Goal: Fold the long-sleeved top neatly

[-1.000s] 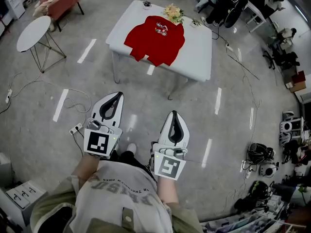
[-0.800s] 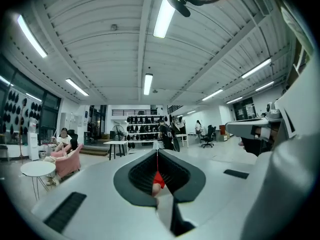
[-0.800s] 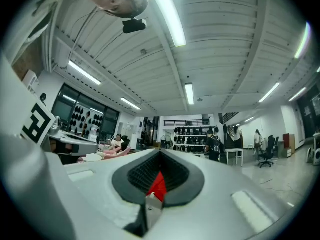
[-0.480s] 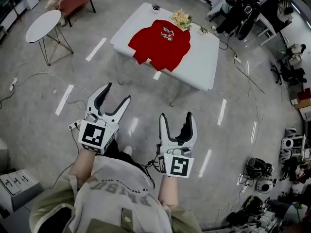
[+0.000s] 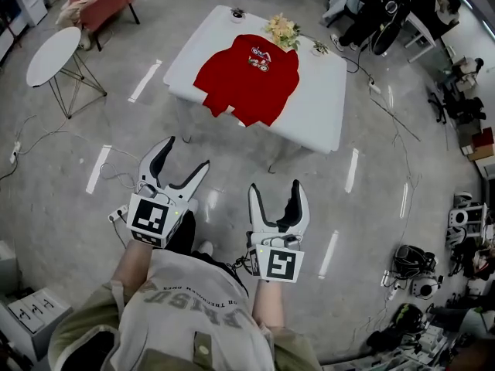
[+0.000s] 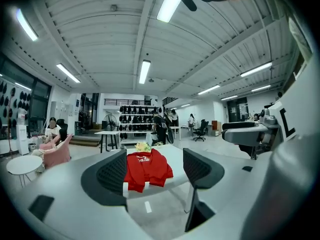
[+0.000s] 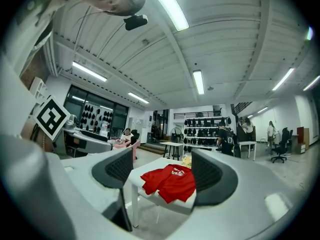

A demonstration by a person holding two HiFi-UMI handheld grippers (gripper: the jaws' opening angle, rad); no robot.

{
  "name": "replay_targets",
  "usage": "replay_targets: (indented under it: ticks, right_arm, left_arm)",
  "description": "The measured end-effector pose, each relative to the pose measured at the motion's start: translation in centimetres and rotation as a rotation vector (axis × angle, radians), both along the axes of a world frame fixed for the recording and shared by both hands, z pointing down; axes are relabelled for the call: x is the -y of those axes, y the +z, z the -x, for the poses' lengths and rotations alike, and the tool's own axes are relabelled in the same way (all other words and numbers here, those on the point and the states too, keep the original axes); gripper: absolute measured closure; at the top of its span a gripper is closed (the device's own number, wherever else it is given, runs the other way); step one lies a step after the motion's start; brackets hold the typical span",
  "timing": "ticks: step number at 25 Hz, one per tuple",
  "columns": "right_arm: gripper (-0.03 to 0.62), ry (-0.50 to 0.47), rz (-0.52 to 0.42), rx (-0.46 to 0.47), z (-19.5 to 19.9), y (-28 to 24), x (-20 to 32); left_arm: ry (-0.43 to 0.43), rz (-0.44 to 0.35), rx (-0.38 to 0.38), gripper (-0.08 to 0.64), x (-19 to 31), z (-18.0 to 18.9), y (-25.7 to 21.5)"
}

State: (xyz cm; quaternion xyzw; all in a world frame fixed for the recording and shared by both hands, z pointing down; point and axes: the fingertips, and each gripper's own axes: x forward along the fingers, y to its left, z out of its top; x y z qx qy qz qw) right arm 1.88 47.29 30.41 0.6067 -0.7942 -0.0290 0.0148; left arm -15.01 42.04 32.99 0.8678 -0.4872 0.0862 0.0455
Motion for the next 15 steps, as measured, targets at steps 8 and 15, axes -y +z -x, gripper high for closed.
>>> replay_targets:
  ticks: [8, 15]
  right_arm:
    - [0.235, 0.098, -0.033, -0.01, 1.5, -1.9, 9.1]
    - [0.235, 0.166, -0.016, -0.042, 1.9, -1.5, 14.6]
  left_arm:
    - [0.078, -0.027, -0.014, 0.227, 10.9, 1.5, -1.8]
    - [0.127, -0.028, -0.027, 0.227, 17.4, 2.5, -2.1]
